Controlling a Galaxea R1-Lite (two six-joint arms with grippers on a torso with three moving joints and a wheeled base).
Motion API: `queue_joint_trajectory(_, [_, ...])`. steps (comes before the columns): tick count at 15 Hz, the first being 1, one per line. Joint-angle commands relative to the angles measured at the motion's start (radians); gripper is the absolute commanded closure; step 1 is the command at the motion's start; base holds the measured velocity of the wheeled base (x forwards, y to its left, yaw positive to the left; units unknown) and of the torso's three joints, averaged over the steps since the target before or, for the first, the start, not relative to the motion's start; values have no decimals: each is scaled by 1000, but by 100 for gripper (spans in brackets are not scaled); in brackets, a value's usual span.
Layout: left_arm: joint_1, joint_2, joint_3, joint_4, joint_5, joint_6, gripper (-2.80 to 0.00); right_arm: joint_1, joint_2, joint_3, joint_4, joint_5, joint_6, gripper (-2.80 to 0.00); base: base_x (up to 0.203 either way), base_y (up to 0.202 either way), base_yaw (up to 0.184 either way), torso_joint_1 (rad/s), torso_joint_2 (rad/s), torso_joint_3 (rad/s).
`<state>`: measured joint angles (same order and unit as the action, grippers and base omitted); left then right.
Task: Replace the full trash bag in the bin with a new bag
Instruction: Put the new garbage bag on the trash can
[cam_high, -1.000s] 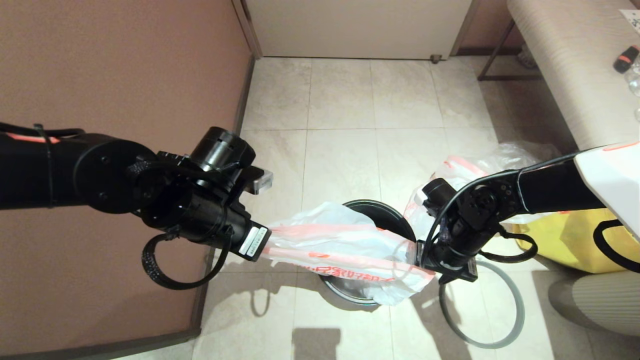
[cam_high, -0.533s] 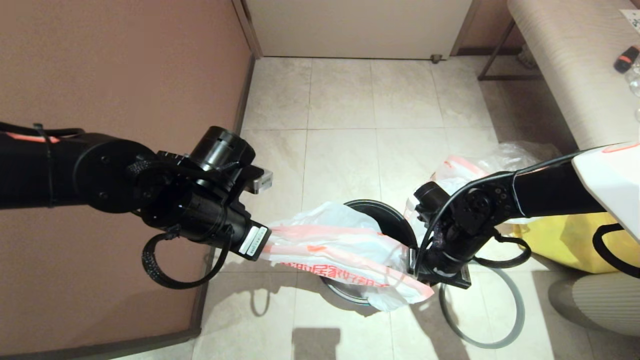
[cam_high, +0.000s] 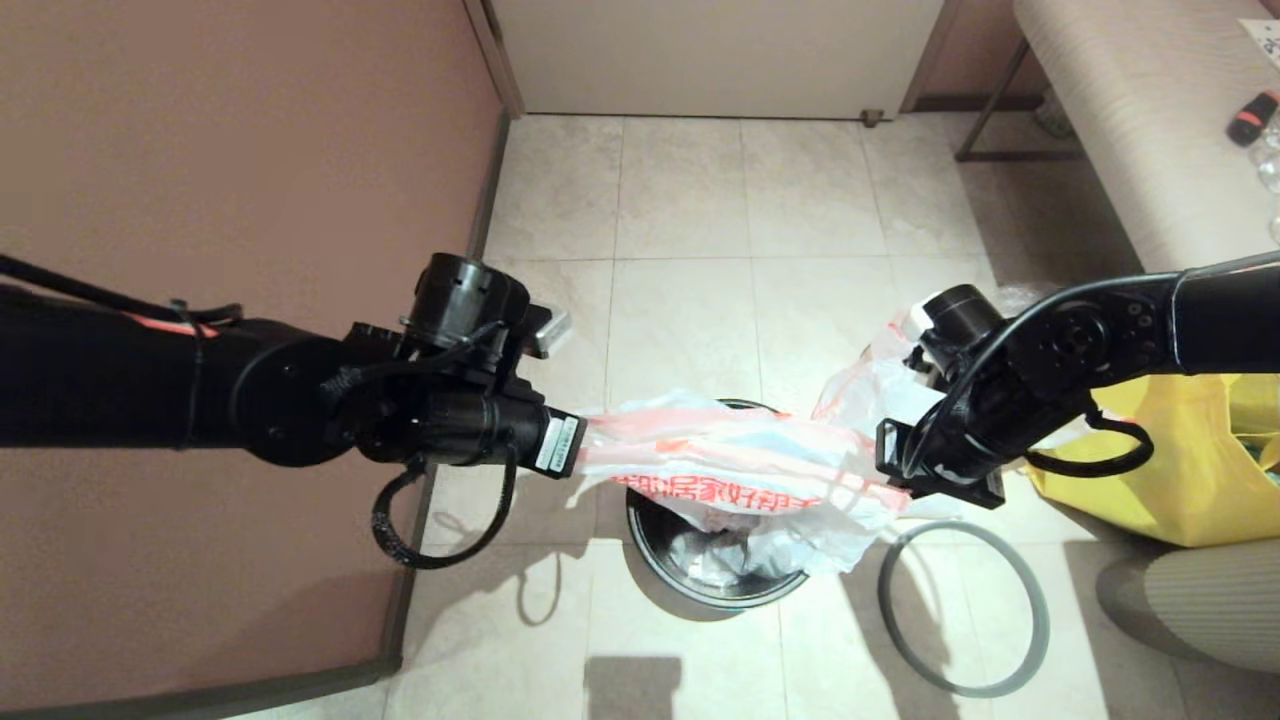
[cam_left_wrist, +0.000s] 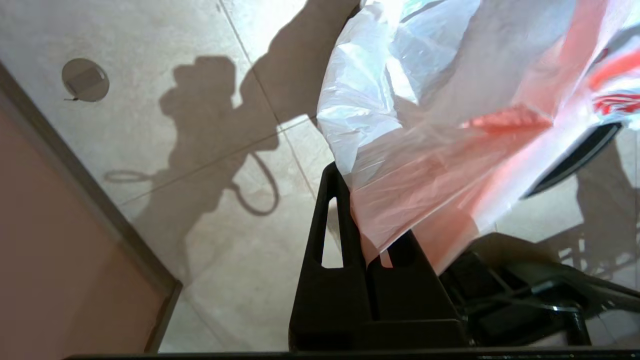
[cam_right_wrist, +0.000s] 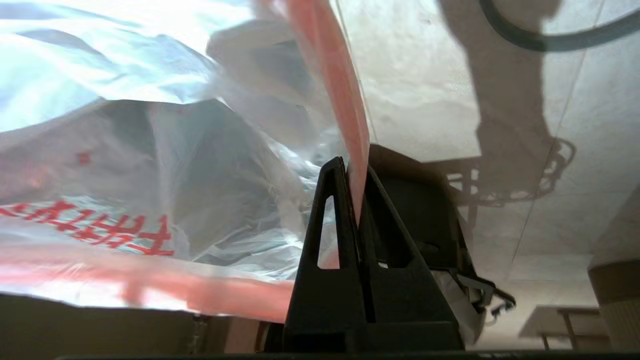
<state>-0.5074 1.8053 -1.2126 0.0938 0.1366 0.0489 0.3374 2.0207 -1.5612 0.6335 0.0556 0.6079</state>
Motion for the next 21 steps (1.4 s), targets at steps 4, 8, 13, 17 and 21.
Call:
queue_joint_trajectory(4, [11, 153, 66, -29, 5, 81, 0, -1, 84, 118, -78, 12, 4, 0, 0, 0, 0, 0, 0, 0])
queue_joint_trajectory(8, [20, 250, 138, -38, -5, 172, 0, 35, 90, 355, -391, 17, 4, 0, 0, 0, 0, 0, 0, 0])
queue_joint_trajectory(13, [51, 430, 165, -146, -50, 258, 0, 65, 210, 454, -519, -11, -86, 0, 0, 0, 0, 0, 0, 0])
queue_joint_trajectory(17, [68, 516, 131, -221, 1, 260, 0, 56, 271, 423, -520, -87, -142, 0, 0, 0, 0, 0, 0, 0])
queue_joint_trajectory(21, [78, 541, 30, -230, 38, 137, 0, 1, 292, 379, -553, -122, -168, 0, 0, 0, 0, 0, 0, 0])
